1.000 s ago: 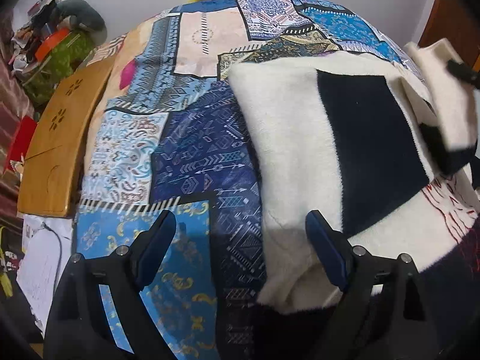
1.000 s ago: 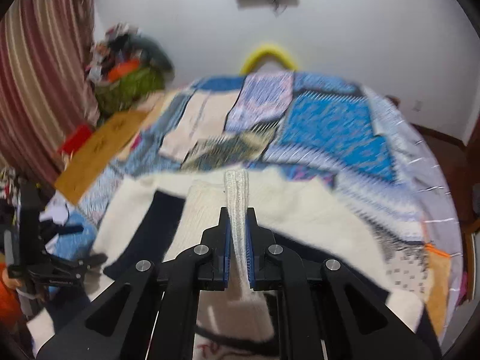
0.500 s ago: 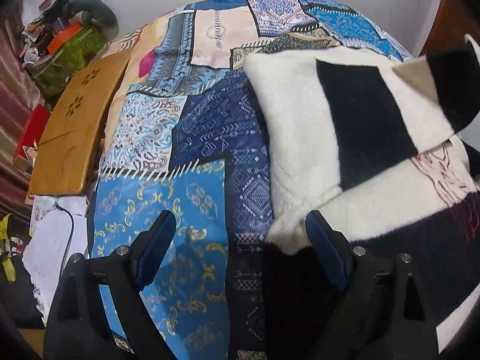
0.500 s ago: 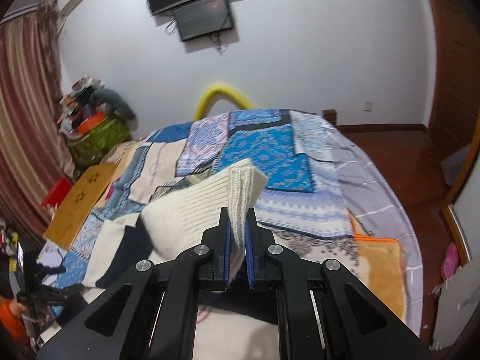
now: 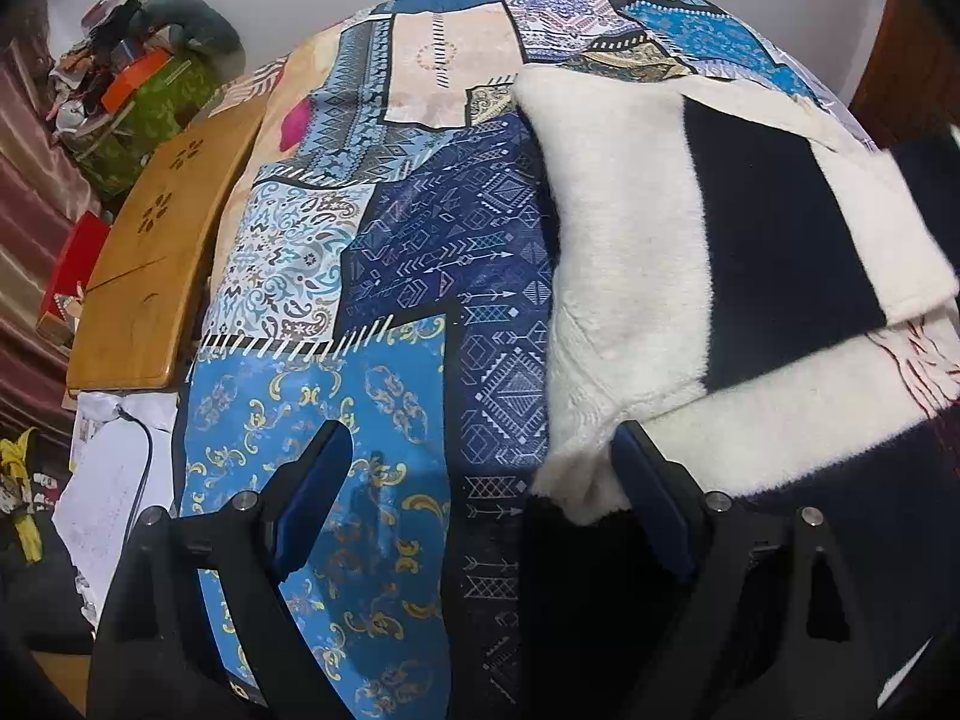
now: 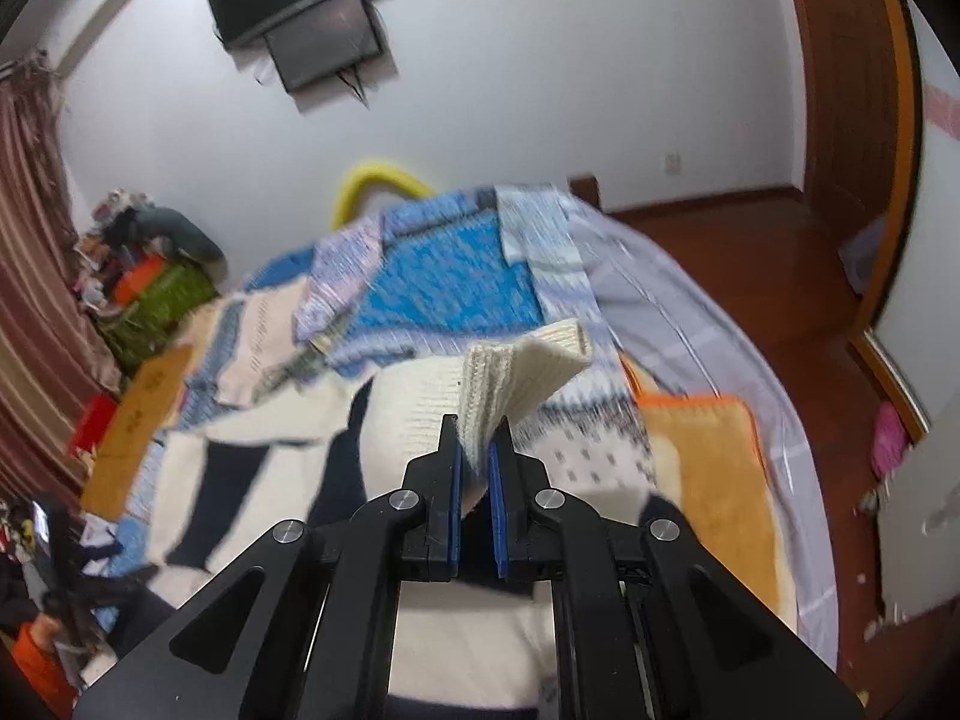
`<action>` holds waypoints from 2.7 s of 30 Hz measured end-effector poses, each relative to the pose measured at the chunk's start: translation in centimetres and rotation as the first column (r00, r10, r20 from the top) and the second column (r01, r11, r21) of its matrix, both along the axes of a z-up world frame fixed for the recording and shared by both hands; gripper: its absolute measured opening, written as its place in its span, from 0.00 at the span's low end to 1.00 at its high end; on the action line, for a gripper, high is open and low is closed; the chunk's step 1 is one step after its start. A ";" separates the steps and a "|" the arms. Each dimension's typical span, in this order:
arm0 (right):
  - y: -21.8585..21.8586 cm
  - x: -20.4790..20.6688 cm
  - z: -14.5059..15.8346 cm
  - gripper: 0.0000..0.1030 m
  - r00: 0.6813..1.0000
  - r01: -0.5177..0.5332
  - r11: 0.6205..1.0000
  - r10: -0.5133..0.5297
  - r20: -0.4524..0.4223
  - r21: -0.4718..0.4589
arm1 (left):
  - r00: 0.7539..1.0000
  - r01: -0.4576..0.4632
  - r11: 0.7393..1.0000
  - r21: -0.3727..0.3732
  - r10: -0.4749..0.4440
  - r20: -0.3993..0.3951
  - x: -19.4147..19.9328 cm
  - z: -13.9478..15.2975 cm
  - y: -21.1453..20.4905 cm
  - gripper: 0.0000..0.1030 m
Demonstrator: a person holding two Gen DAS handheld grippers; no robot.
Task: Fold small clothes
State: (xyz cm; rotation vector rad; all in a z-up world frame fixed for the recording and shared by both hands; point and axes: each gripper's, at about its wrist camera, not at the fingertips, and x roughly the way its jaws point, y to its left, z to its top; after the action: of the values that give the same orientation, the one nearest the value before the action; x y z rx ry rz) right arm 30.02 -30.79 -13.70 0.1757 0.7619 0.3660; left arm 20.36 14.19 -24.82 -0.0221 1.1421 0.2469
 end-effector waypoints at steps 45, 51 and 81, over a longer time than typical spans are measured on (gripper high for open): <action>-12.3 -2.3 -5.7 0.40 0.954 0.239 0.961 -0.259 -0.152 -0.139 | 0.997 -0.070 0.997 -0.020 0.070 0.019 7.4 1.8 1.1 0.87; -14.3 -2.9 -7.9 0.45 0.931 0.265 0.952 -0.294 -0.214 -0.153 | 0.996 -0.088 0.996 0.007 0.088 -0.006 8.6 -0.1 1.6 0.88; -9.8 -4.2 -6.7 0.60 0.956 0.184 0.983 -0.183 -0.229 -0.015 | 0.994 -0.012 1.000 0.023 0.009 0.104 4.0 5.4 -1.3 0.93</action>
State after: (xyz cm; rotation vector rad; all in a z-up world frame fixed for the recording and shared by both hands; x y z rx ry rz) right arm 25.84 -40.56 -20.41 0.2967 0.9651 0.1723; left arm 24.31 12.88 -19.46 -0.0203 1.0353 0.2656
